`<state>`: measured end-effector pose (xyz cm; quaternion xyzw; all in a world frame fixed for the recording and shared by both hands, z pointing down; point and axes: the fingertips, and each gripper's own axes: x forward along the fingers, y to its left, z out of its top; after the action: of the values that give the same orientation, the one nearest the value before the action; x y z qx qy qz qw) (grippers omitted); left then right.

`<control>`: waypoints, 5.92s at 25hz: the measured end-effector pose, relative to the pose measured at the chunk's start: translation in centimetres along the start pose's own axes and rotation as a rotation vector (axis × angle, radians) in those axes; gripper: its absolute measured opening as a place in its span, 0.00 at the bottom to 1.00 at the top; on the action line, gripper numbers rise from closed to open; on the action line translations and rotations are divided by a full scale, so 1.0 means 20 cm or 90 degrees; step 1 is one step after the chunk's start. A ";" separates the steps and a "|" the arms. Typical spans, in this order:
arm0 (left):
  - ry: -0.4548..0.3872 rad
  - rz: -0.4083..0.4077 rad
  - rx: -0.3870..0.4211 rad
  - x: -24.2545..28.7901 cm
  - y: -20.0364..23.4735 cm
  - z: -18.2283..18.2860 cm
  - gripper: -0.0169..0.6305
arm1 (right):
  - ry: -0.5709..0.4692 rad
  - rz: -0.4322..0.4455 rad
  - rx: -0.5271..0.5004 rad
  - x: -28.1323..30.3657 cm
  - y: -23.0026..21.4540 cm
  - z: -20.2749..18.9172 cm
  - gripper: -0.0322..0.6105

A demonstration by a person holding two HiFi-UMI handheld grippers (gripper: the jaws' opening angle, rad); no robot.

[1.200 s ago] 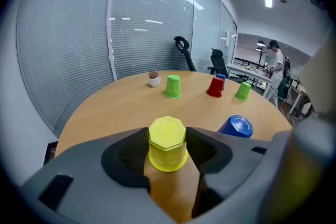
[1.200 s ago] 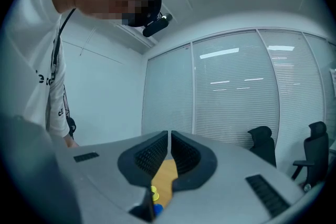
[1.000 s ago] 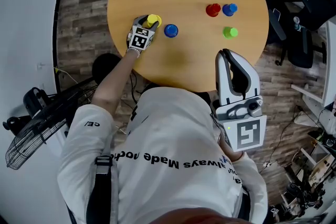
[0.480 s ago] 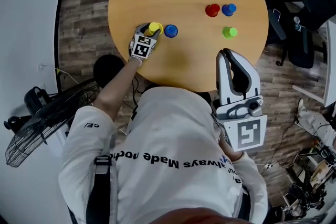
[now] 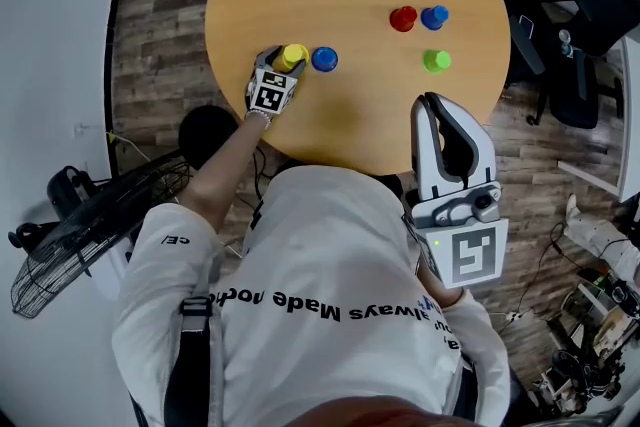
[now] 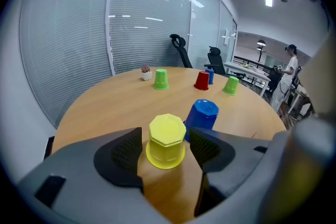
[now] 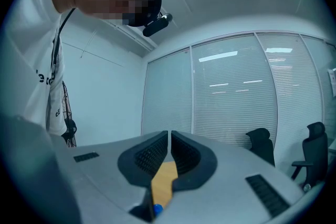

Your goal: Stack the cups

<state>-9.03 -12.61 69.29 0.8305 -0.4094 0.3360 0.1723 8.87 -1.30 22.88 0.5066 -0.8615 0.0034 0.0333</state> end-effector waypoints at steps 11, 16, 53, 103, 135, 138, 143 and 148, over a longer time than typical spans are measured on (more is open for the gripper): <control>0.025 -0.021 -0.028 -0.10 -0.19 -0.21 0.44 | -0.008 -0.003 0.006 -0.04 -0.01 0.01 0.11; 0.036 -0.057 -0.018 -0.11 -0.38 -0.28 0.44 | -0.010 -0.001 0.002 -0.06 -0.02 0.01 0.12; -0.072 -0.233 0.124 0.55 -1.44 0.72 0.44 | 0.025 -0.111 0.004 -0.58 -0.51 -0.03 0.12; -0.044 -0.161 0.101 0.48 -1.13 0.66 0.37 | 0.030 -0.049 0.003 -0.44 -0.44 -0.06 0.11; -0.032 -0.083 0.043 0.30 -0.80 0.43 0.37 | 0.010 0.013 0.010 -0.18 -0.24 -0.02 0.12; -0.028 -0.079 0.046 0.30 -0.79 0.42 0.37 | 0.009 0.015 0.010 -0.18 -0.23 -0.02 0.12; -0.032 -0.083 0.043 0.30 -0.80 0.42 0.37 | 0.019 0.025 0.004 -0.19 -0.24 -0.05 0.12; -0.053 -0.084 0.019 0.23 -0.80 0.43 0.38 | 0.014 0.019 0.001 -0.18 -0.23 -0.04 0.11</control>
<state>9.32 -10.25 66.25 0.8714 -0.3556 0.2953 0.1642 14.69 -0.31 23.29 0.4934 -0.8687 0.0104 0.0423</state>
